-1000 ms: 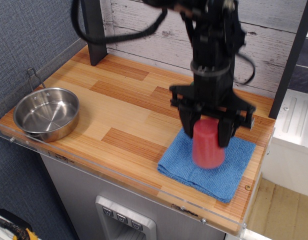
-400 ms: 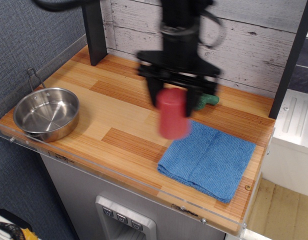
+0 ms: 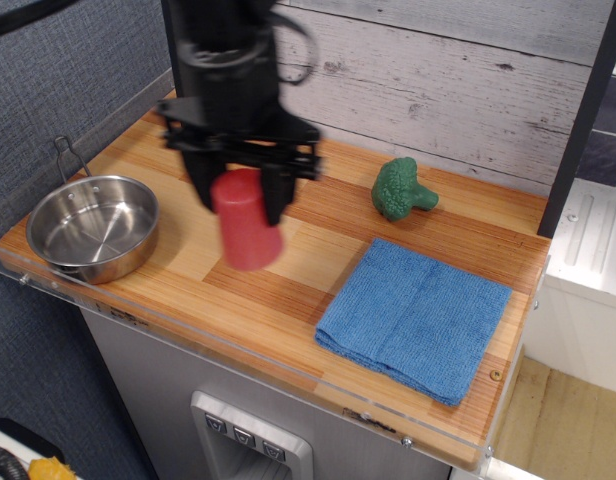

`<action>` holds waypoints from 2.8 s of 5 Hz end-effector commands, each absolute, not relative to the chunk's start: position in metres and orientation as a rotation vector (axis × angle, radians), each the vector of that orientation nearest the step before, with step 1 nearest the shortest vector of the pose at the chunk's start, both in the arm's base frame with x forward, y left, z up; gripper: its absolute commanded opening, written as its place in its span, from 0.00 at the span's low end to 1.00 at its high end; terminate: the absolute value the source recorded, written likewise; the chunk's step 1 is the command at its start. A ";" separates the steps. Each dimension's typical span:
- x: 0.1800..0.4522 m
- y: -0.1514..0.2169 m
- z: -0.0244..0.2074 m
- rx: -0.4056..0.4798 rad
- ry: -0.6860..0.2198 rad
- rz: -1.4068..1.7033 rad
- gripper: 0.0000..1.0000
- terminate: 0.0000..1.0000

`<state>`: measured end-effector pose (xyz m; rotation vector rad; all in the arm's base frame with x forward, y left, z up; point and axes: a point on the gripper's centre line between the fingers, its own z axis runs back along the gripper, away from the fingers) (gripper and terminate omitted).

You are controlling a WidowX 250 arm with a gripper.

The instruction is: Move the red tumbler just next to the vessel

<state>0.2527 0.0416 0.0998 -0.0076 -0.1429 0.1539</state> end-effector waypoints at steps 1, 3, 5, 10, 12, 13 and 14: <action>0.240 0.089 0.078 0.006 -0.205 0.259 0.00 0.00; 0.235 0.099 0.055 0.029 -0.164 0.285 0.00 0.00; 0.222 0.104 0.043 0.029 -0.133 0.316 0.00 0.00; 0.234 0.091 0.066 0.045 -0.156 0.295 1.00 0.00; 0.271 0.076 0.104 0.032 -0.189 0.263 1.00 0.00; 0.295 0.070 0.122 0.034 -0.206 0.222 1.00 0.00; 0.317 0.073 0.135 0.038 -0.239 0.217 1.00 0.00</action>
